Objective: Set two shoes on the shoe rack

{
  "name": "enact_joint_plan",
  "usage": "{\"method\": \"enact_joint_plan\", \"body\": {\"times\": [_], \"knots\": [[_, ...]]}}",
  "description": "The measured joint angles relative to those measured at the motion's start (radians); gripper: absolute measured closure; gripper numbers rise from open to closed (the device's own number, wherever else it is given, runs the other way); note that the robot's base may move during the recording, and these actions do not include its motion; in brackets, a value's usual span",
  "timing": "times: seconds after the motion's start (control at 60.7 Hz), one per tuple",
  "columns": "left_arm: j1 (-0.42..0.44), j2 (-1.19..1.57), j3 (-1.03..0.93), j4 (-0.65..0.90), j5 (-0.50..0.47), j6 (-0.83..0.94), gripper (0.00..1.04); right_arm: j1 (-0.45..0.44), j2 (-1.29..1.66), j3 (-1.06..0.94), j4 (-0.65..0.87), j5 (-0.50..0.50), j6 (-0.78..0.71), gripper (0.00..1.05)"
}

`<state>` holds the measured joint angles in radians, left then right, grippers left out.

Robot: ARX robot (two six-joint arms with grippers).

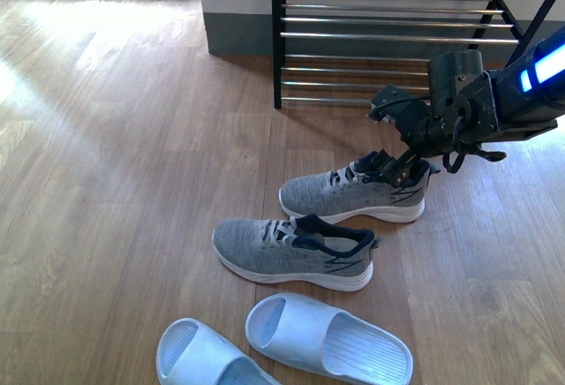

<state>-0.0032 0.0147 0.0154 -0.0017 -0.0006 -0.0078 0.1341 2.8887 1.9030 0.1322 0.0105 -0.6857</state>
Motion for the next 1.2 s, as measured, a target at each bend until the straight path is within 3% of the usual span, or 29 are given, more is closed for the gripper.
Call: {"method": "enact_joint_plan", "body": {"times": [0.198,0.478,1.071,1.12,1.203], "knots": [[0.000,0.000,0.000,0.000,0.000,0.000,0.09,-0.017,0.068,0.124,-0.183,0.030,-0.088,0.09],[0.000,0.000,0.000,0.000,0.000,0.000,0.09,-0.017,0.103,0.176,-0.216,-0.011,-0.077,0.09],[0.000,0.000,0.000,0.000,0.000,0.000,0.09,0.011,0.132,0.171,-0.294,-0.039,-0.087,0.98],[0.000,0.000,0.000,0.000,0.000,0.000,0.09,0.013,0.127,0.152,-0.276,-0.040,-0.085,1.04],[0.000,0.000,0.000,0.000,0.000,0.000,0.09,0.015,0.097,0.097,-0.224,-0.054,-0.056,1.03]]}}
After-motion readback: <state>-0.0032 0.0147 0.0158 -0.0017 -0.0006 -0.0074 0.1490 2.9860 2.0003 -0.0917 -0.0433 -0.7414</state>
